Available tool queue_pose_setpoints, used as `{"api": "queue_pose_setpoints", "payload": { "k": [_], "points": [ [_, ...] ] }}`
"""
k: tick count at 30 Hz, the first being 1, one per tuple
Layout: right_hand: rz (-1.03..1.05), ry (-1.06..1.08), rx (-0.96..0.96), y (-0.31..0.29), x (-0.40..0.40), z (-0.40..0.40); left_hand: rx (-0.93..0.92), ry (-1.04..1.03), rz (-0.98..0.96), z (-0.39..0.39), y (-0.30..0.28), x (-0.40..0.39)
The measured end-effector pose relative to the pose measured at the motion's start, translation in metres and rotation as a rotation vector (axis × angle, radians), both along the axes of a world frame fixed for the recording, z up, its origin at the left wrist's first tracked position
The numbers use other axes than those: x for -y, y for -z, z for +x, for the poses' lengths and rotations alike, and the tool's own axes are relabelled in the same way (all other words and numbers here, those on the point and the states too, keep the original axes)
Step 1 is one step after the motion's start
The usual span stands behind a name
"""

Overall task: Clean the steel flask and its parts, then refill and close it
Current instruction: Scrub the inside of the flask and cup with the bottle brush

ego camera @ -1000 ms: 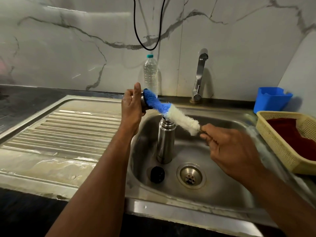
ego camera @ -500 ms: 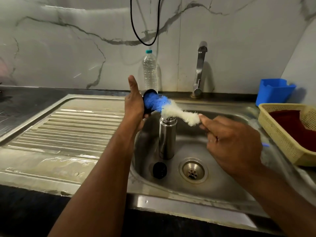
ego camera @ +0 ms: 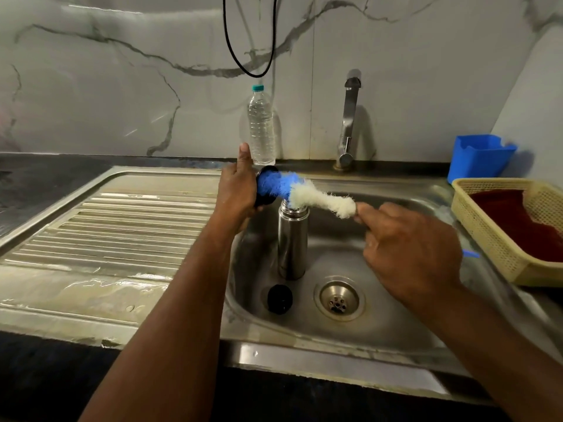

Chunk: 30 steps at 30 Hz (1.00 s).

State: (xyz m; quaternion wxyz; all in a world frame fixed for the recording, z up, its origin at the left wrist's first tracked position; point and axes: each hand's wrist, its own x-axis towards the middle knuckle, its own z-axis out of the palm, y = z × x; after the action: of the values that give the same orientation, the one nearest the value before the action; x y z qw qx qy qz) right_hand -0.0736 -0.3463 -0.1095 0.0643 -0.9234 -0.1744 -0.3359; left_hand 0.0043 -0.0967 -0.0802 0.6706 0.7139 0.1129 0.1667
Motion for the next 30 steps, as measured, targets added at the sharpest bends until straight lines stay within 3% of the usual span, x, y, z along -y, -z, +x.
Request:
{"api": "queue_pose_setpoints", "payload": {
  "k": [2,4,5,6,7,9,11,15,17,20,21,22,24,26,28,30],
  "points": [
    [0.334,-0.126,-0.428,-0.001,-0.006,0.003,0.146,0.079,-0.036,0.001,0.002,0.002],
    [0.902,-0.224,-0.984,-0.004,-0.008,0.006,0.275,0.139,-0.066,0.006,0.005,0.005],
    [1.034,-0.237,-1.075,-0.005,-0.007,0.006,0.301,0.142,-0.072,0.007,0.007,0.006],
    [1.036,-0.269,-1.033,-0.006,-0.006,0.005,0.296,0.125,-0.076,0.009,0.008,0.007],
    [0.856,-0.271,-0.84,-0.004,-0.004,0.005,0.263,0.093,-0.078,0.009,0.008,0.008],
    [0.277,-0.111,-0.286,0.004,-0.001,0.003,0.144,0.035,-0.104,0.008,0.006,0.008],
    [0.035,0.038,0.003,0.002,-0.002,0.001,0.0,0.004,-0.197,0.006,0.0,0.008],
    [0.047,0.042,0.048,0.003,-0.007,0.001,-0.037,-0.004,-0.292,0.009,-0.003,0.006],
    [0.269,-0.086,-0.293,0.001,-0.01,0.002,0.063,0.03,-0.256,0.008,0.0,0.006],
    [0.93,-0.265,-1.042,-0.002,-0.009,0.008,0.31,0.161,-0.125,0.001,0.002,0.009],
    [1.008,-0.297,-1.107,0.0,-0.007,0.009,0.362,0.183,-0.08,0.0,0.003,0.01],
    [0.962,-0.33,-1.047,0.001,-0.006,0.01,0.366,0.163,-0.055,0.0,0.003,0.01],
    [0.514,-0.234,-0.571,0.005,-0.002,0.009,0.256,0.065,-0.055,0.004,0.004,0.009],
    [0.103,0.0,-0.206,0.005,0.001,0.007,0.073,0.004,-0.097,0.008,0.002,0.006],
    [0.004,0.133,-0.039,0.0,-0.005,0.001,-0.025,-0.003,-0.132,0.008,0.0,0.005],
    [0.034,0.163,-0.05,-0.002,-0.01,-0.002,-0.011,0.012,-0.129,0.007,-0.002,0.005]
  ]
}}
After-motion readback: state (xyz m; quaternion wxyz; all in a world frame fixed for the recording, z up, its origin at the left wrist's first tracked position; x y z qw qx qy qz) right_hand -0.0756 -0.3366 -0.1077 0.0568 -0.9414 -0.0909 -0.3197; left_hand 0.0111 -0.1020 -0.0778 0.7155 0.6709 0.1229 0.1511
